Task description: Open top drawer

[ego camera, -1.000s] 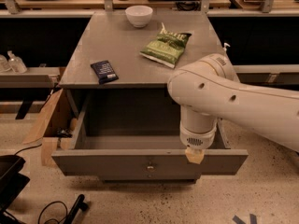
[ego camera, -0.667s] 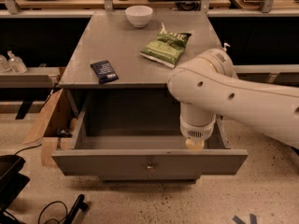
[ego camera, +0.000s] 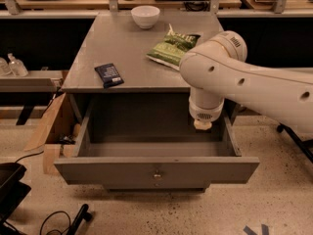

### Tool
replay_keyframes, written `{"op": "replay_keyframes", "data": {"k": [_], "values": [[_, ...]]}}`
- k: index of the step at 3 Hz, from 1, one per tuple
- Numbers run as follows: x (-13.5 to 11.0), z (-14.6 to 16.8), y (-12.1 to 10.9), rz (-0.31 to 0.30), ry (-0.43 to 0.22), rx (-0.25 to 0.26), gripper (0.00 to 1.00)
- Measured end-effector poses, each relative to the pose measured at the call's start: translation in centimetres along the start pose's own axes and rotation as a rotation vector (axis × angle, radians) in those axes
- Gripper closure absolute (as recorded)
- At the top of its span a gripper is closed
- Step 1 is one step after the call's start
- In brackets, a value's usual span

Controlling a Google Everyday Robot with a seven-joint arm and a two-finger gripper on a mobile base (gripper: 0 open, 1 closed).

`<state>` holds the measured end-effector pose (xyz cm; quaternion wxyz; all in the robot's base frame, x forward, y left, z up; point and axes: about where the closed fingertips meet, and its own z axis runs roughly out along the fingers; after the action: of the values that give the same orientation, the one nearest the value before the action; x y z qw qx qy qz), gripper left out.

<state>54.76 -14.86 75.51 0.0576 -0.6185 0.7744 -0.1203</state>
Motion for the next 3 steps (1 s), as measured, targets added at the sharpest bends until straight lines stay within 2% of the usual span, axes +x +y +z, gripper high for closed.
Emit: {"op": "replay_keyframes", "data": {"k": [1,2,3], "values": [[-0.5,3.4,-1.9,-0.002,-0.103,-0.014,1.0],[-1.5,7.5,-2.4,0.004,-0.221,-0.051,1.0],[-2.2,10.4,0.3,0.012,-0.264,-0.106,1.0]]}}
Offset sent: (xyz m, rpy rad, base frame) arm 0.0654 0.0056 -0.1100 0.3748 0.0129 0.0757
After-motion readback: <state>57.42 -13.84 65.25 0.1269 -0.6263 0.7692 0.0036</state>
